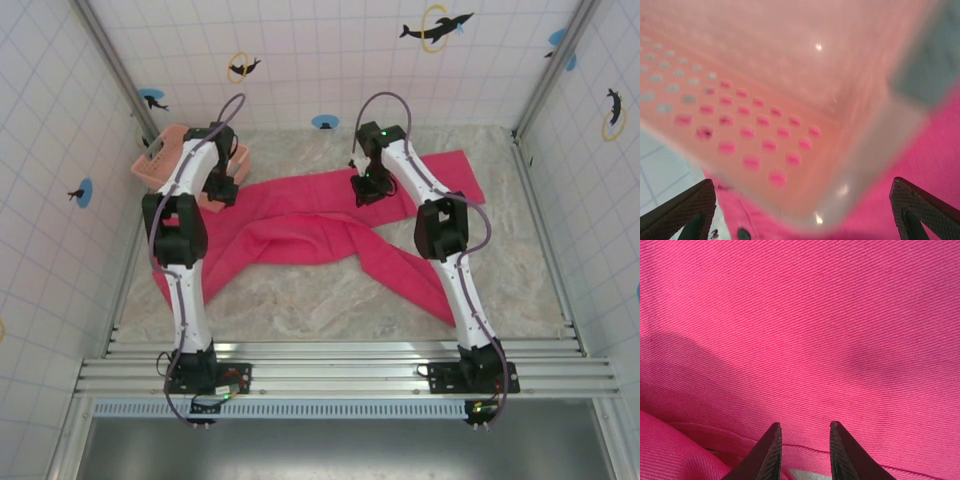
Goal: Roll up the long pants
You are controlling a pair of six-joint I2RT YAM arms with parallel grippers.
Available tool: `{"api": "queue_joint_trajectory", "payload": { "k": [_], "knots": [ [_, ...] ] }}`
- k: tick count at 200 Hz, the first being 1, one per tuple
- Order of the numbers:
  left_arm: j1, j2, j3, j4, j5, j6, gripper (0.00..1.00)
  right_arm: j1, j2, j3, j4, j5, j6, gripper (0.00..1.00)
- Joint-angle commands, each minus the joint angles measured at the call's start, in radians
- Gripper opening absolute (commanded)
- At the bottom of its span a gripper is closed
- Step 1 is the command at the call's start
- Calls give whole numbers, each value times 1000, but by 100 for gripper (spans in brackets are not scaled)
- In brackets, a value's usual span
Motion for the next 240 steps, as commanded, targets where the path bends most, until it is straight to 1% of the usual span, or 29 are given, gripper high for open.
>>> {"api": "queue_joint_trajectory", "payload": {
  "k": [1,11,40,46,52,73,106,118,127,134,148,160,168,174,183,188,197,209,224,240],
  "knots": [
    [27,123,156,-19,-36,-2,92,13,-4,28,-2,-1,-9,30],
    [45,153,202,-12,-25,-34,92,15,-8,27,-8,3,-17,30],
    [90,201,265,42,51,-116,93,25,-12,27,-36,15,-31,29],
    [95,213,282,54,75,-135,97,27,-13,26,-45,21,-34,29],
    [96,227,305,66,95,-155,97,30,-14,26,-52,27,-37,30],
    [98,257,353,139,214,-220,97,34,-19,25,-67,39,-34,30],
    [99,265,338,329,413,-352,97,25,-52,22,-75,71,-29,32],
    [100,271,345,382,460,-398,97,15,-78,18,-79,79,-33,33],
    [100,271,345,432,509,-411,97,5,-107,6,-82,82,-41,34],
    [102,261,346,457,524,-417,97,-2,-135,-10,-82,93,-51,35],
    [103,223,342,496,545,-377,97,-17,-200,-67,-90,122,-80,39],
    [104,167,336,506,544,-316,97,-23,-269,-138,-94,136,-116,42],
    [106,124,325,505,527,-271,98,-23,-298,-198,-87,152,-139,44],
    [110,91,315,489,508,-248,98,-21,-360,-249,-80,161,-151,46],
    [123,52,287,476,512,-224,98,-20,-430,-336,-60,143,-172,48],
    [131,-2,264,467,515,-213,97,-22,-464,-385,-47,129,-177,49],
    [139,-51,221,421,480,-190,97,-21,-518,-467,-37,106,-190,51],
    [139,-128,118,395,445,-111,98,-21,-573,-575,-27,52,-217,51],
    [132,-242,-68,382,436,-29,98,-15,-625,-717,-4,-14,-233,51],
    [109,-369,-264,357,423,41,98,4,-662,-847,42,-39,-239,51]
  ]
}}
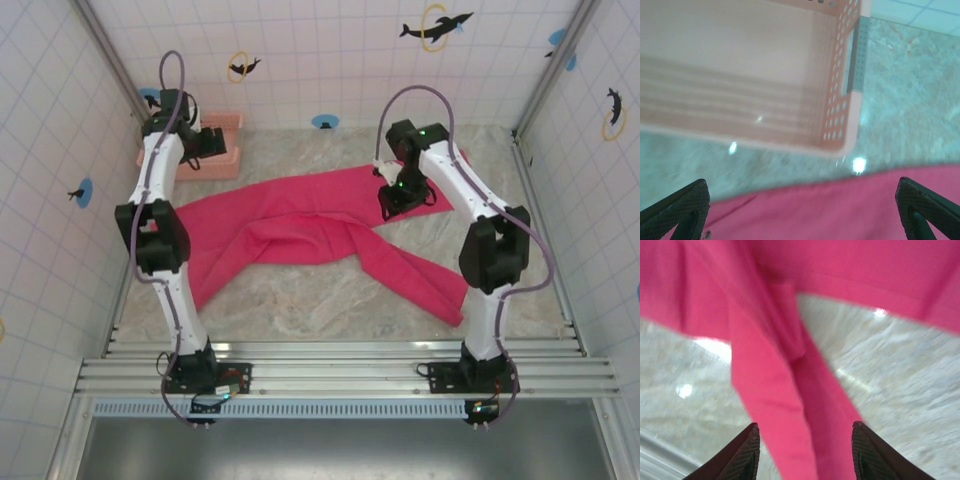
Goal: Roll up the long pants
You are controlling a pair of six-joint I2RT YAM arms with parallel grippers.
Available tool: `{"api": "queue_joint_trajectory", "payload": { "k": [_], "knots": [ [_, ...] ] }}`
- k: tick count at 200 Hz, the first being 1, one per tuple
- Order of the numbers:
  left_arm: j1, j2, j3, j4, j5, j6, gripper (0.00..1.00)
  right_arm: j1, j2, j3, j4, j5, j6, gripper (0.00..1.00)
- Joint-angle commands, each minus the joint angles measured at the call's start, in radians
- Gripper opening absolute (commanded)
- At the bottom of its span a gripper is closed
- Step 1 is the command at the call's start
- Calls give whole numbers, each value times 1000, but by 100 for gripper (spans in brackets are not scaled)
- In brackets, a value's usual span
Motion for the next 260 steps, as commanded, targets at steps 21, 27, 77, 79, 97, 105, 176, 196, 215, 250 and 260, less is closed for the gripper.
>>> {"api": "queue_joint_trajectory", "payload": {
  "k": [21,27,77,79,97,105,176,196,215,250,260],
  "knots": [
    [-85,-285,-429,-109,-103,270,98,51,-33,-272,96,-95,-45,50],
    [-96,-306,-475,-142,-109,281,97,57,-30,-289,105,-86,-48,49],
    [-189,-383,-721,-229,-209,278,97,55,-42,-368,133,-24,-53,48],
    [-190,-383,-724,-233,-214,278,97,56,-44,-370,135,-22,-52,48],
    [-189,-392,-745,-255,-234,284,97,56,-66,-397,141,-2,-50,48],
    [-189,-400,-752,-263,-235,284,97,55,-76,-410,142,1,-49,48],
    [-200,-444,-841,-349,-173,252,80,-15,-169,-533,143,20,-55,48],
    [-200,-442,-865,-354,-158,248,63,-24,-186,-564,145,25,-63,48],
    [-200,-442,-876,-354,-164,243,63,-28,-200,-583,150,19,-66,48],
    [-201,-398,-872,-359,-155,242,63,-32,-195,-623,155,17,-71,48],
    [-200,-381,-869,-362,-151,240,55,-34,-194,-635,157,20,-68,47]
  ]
}}
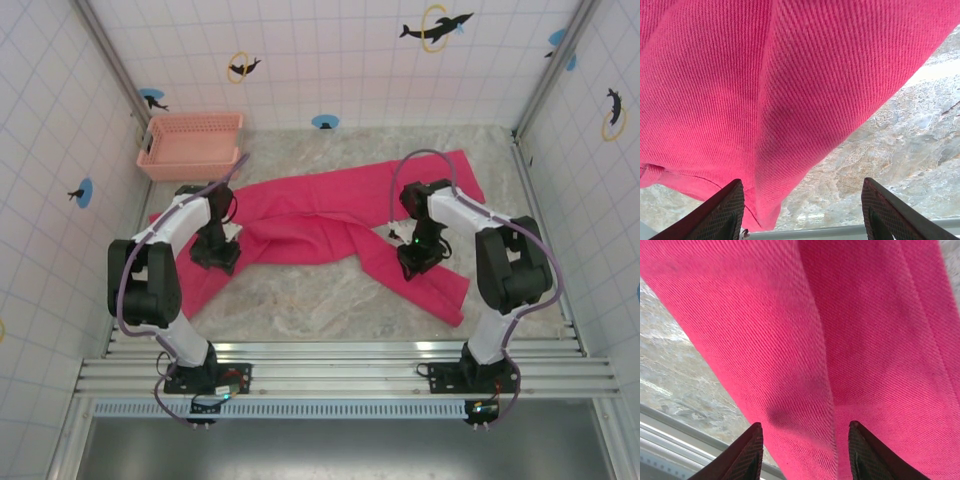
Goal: Roll up the long pants
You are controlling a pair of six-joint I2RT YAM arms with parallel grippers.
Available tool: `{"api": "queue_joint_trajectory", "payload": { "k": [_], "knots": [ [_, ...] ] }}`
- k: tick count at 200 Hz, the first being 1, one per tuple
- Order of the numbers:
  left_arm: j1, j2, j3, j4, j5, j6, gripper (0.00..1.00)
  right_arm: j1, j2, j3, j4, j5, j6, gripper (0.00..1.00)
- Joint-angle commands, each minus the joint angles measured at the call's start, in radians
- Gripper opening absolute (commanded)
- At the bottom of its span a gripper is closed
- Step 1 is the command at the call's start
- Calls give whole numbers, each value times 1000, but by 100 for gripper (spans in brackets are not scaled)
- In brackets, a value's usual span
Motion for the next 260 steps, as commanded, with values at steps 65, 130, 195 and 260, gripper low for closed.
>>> {"api": "queue_joint_trajectory", "payload": {
  "k": [65,130,195,260],
  "knots": [
    [-3,78,16,-61,-2,-24,0,-43,-32,-63,0,-16,-13,17],
    [-3,-8,189,-181,-269,-35,0,-156,-129,82,0,49,8,0],
    [-11,16,287,-214,-153,-26,23,-238,-12,523,-11,133,-1,0],
    [-35,-81,6,-90,38,-150,60,-308,47,635,33,94,-14,0]
  ]
}}
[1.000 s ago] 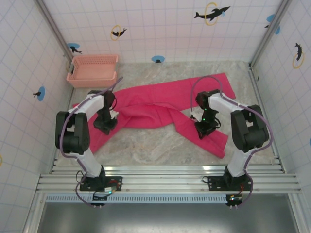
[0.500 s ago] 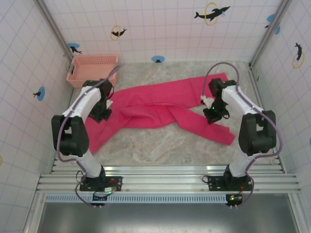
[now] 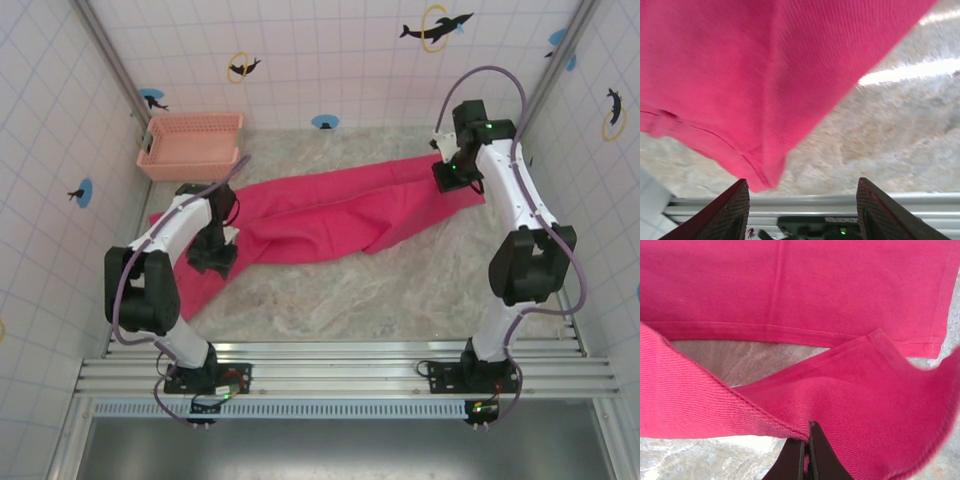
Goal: Roll up the long pants
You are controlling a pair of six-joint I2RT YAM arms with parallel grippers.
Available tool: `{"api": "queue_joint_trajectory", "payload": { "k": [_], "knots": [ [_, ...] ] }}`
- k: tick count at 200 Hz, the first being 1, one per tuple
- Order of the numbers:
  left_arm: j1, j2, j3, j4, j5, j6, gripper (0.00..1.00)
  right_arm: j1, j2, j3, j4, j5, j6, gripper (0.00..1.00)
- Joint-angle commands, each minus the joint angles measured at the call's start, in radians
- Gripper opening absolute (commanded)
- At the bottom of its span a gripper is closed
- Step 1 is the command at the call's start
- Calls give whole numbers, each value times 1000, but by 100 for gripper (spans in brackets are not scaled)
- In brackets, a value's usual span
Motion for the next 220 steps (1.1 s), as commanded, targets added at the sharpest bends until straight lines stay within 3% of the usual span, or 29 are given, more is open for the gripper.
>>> {"api": "queue_joint_trajectory", "payload": {
  "k": [1,52,111,123,129,137,178,220],
  "knots": [
    [-2,-23,-4,30,80,-53,60,-45,19,62,15,-21,-8,0],
    [-1,49,21,36,-84,-69,60,-62,15,88,25,-81,-34,0],
    [-1,194,-18,88,1,-81,55,-62,19,98,33,-114,-37,0],
    [1,217,-31,102,8,-83,43,-67,18,105,33,-111,-36,0],
    [0,229,-31,104,15,-79,28,-71,19,110,33,-114,-36,0],
    [-1,240,-27,102,21,-78,0,-77,20,114,31,-118,-34,0],
    [0,205,52,-10,11,-49,0,-106,45,145,18,-114,-35,0],
    [0,125,304,-173,-177,18,0,-114,185,332,-34,-99,-50,0]
  ]
}}
